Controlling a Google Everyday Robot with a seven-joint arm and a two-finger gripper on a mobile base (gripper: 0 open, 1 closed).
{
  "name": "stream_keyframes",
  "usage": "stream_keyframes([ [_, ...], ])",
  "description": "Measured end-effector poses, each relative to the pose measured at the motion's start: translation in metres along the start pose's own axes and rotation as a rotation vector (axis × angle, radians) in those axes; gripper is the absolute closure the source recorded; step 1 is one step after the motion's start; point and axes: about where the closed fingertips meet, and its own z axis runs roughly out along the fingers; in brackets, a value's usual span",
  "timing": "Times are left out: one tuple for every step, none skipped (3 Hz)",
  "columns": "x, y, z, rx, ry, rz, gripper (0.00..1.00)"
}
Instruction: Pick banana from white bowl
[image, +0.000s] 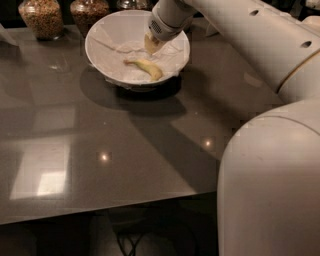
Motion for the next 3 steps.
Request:
stream_keyframes([
  [-0.001,-0.0002,-0.0023,0.002,-0.003,-0.002,0.57],
  [0.0062,-0.0009,0.0005,-0.005,0.0,0.015,0.35],
  [0.0083,-0.0011,0.0014,-0.007,0.002,0.02,0.32],
])
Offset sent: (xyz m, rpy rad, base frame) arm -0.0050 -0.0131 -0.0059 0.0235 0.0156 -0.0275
